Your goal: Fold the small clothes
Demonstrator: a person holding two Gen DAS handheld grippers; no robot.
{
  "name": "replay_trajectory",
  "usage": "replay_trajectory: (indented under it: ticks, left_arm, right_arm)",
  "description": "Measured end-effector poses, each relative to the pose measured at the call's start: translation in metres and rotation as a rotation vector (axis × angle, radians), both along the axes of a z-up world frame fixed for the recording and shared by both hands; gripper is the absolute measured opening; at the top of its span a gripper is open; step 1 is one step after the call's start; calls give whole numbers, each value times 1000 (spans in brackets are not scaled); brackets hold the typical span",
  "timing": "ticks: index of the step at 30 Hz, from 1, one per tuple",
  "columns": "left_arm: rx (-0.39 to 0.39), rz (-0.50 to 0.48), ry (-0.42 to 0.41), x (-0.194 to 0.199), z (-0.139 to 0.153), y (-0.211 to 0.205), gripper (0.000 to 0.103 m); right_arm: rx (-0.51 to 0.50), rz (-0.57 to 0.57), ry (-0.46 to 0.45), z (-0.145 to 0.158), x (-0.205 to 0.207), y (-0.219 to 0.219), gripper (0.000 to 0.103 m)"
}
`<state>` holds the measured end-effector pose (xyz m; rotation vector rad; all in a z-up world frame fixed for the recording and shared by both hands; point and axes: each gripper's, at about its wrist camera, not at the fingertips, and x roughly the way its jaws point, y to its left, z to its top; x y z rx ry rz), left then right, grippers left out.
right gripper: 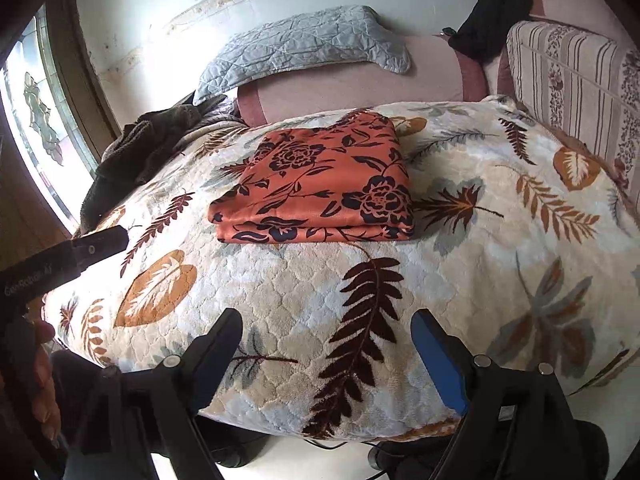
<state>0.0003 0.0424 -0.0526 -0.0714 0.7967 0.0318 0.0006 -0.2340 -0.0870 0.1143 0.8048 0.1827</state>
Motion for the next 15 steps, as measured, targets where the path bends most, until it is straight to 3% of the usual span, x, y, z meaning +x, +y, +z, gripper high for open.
replay_trajectory:
  ticks: [11, 15]
  left_arm:
    - [82, 18, -12, 10, -5, 0, 93]
    - [63, 16, -6, 13, -6, 0, 93]
  right_arm:
    - [-102, -66, -19, 17, 15, 0, 92]
    - [-139, -76, -37, 23, 17, 3, 92]
